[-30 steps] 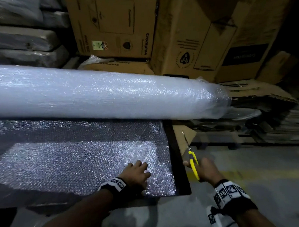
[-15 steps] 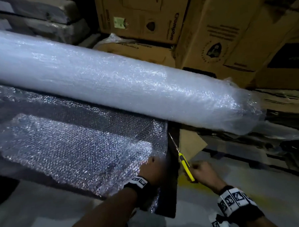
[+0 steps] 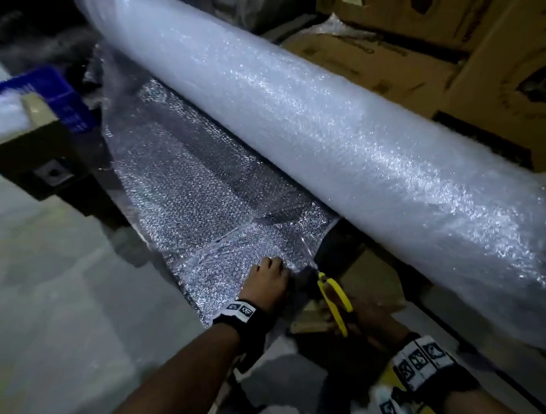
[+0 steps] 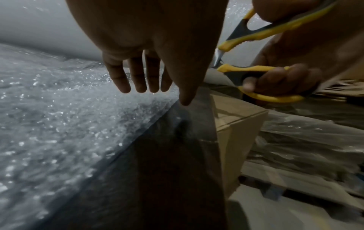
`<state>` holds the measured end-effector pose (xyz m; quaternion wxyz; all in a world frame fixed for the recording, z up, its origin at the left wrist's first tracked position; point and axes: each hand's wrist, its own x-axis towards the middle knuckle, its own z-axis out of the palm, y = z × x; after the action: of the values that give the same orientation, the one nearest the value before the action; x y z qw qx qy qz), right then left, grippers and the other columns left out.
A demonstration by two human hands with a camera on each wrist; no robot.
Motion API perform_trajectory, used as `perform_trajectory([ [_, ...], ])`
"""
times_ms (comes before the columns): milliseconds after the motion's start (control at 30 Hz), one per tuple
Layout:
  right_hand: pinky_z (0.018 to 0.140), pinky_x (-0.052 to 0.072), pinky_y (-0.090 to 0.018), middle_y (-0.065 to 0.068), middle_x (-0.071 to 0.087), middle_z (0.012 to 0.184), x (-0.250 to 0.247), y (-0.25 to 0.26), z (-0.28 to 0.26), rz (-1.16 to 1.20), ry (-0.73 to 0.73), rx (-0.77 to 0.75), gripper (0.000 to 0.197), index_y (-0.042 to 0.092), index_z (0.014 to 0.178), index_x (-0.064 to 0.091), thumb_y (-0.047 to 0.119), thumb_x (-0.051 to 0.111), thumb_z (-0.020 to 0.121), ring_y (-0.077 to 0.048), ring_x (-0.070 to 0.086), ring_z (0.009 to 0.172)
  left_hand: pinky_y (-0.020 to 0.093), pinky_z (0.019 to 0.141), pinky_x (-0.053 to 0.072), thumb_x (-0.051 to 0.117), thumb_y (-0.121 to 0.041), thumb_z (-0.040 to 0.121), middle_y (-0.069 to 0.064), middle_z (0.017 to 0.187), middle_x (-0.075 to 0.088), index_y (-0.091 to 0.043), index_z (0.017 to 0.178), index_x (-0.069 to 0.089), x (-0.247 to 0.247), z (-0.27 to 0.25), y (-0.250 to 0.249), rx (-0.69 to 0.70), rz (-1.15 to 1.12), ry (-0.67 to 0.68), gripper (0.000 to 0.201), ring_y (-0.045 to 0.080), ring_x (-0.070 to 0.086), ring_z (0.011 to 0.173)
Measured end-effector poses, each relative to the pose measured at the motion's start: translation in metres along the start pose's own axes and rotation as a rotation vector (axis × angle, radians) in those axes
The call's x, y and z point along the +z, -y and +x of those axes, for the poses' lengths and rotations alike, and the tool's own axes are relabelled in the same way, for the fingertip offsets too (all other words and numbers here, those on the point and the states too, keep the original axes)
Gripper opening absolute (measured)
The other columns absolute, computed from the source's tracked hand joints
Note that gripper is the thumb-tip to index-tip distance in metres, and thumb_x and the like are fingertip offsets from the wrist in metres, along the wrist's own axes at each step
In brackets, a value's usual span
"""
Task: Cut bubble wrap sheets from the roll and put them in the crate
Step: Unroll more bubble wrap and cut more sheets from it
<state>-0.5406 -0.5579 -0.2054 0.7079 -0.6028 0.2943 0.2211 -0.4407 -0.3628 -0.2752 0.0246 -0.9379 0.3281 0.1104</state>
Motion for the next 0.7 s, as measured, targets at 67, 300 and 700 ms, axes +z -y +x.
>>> perform_trajectory([
  [67,0.047,0.051,-0.029,-0.017,0.065,0.072,-0.009,0.003,-0.002,-0.035,0.062,0.033,0.021,0.003,0.082,0.067,0.011,0.055,0.098,-0.022,0.061,0.055,0.045,0.079,0.045,0.052,-0.041,0.093,0.012,0.111,0.058,-0.014,0.108,0.063,-0.004,0.001,-0.01,-0.063,-0.024,-0.036,0.033,0.035,0.054,0.102],
  [300,0.047,0.051,-0.029,-0.016,0.063,0.068,-0.039,0.005,0.008,-0.149,0.157,0.163,0.049,-0.003,0.086,0.068,0.044,0.068,0.073,-0.023,0.059,0.051,0.046,0.075,0.048,0.048,-0.043,0.098,0.01,0.115,0.057,-0.015,0.118,0.059,-0.002,0.012,-0.027,-0.269,-0.113,-0.032,0.036,0.035,0.053,0.104],
  [700,0.045,0.042,-0.024,-0.008,0.051,0.06,-0.069,0.005,0.016,-0.277,0.382,0.385,0.059,0.006,0.074,0.057,0.063,0.072,0.074,-0.016,0.05,0.044,0.049,0.07,0.055,0.056,-0.045,0.096,0.013,0.109,0.058,-0.01,0.11,0.06,0.001,0.023,-0.021,-0.261,-0.167,-0.106,0.038,0.039,0.057,0.097],
])
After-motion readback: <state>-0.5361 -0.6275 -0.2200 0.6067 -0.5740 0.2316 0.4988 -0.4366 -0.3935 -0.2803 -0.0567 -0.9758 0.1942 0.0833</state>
